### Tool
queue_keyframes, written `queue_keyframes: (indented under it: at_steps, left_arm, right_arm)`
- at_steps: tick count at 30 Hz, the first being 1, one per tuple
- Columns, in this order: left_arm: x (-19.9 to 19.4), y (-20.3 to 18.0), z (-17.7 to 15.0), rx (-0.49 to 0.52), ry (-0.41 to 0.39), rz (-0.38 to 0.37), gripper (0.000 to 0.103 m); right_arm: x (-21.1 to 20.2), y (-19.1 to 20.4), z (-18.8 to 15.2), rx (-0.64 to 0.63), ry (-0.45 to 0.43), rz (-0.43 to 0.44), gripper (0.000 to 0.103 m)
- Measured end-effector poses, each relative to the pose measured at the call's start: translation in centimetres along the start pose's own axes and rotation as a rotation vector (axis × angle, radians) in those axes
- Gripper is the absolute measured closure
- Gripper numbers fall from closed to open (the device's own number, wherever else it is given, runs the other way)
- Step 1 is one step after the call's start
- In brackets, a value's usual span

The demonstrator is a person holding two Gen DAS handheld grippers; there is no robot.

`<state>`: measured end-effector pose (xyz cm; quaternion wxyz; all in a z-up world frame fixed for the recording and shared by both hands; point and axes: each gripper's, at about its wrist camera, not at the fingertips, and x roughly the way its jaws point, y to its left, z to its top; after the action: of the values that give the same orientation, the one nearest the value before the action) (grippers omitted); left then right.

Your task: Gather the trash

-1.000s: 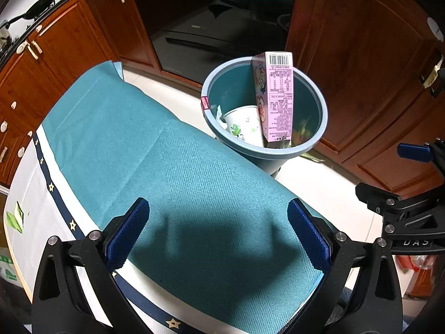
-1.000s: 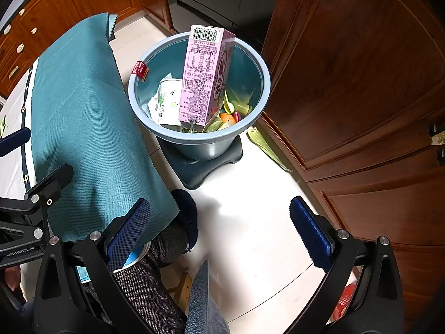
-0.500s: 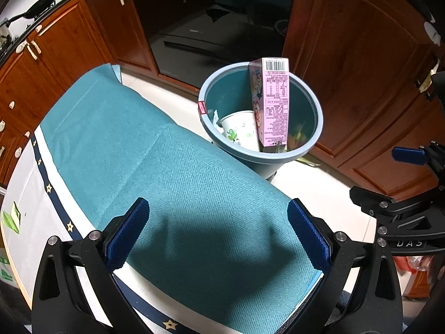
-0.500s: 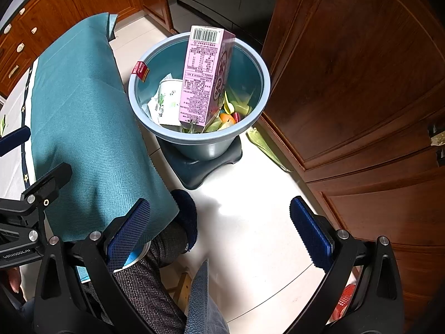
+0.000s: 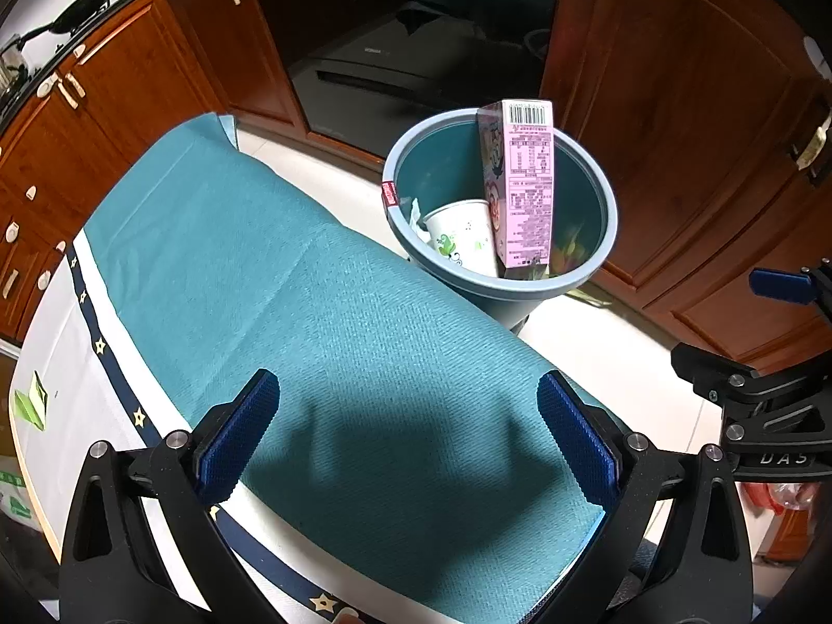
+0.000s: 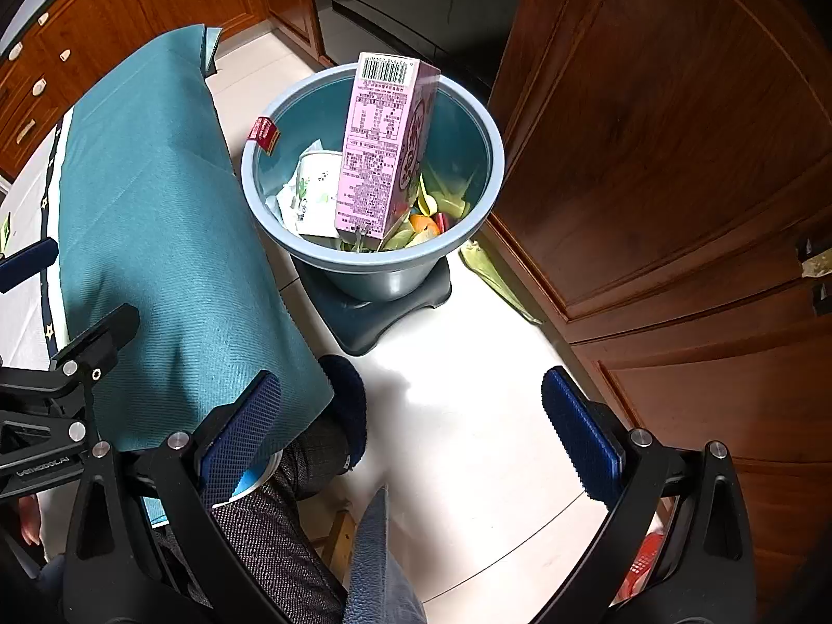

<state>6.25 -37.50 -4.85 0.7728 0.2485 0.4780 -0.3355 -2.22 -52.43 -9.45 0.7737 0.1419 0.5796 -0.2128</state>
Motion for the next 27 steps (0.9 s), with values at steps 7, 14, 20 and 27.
queue_keyframes:
  at_steps: [7,14,20,27]
  left_arm:
    - [0.03,0.03,0.10,0.000,-0.001,0.001,0.004]
    - [-0.12,0.29,0.05,0.001,-0.002,0.002,0.004]
    - [-0.16,0.30,0.08,0.002,-0.002,0.003,0.004]
    - [-0.16,0.21,0.17,0.001,-0.004,0.004,0.004]
  right_arm:
    - [-0.24,0.10,0.23,-0.005,-0.002,-0.003,0.007]
    - [-0.46,0.18,0.29,-0.010,-0.003,-0.004,0.007]
    - [-0.58,0.30,0.32,-0.012,-0.003,-0.005,0.007]
    - [-0.63,0.32,0.36,-0.012,-0.003,-0.006,0.007]
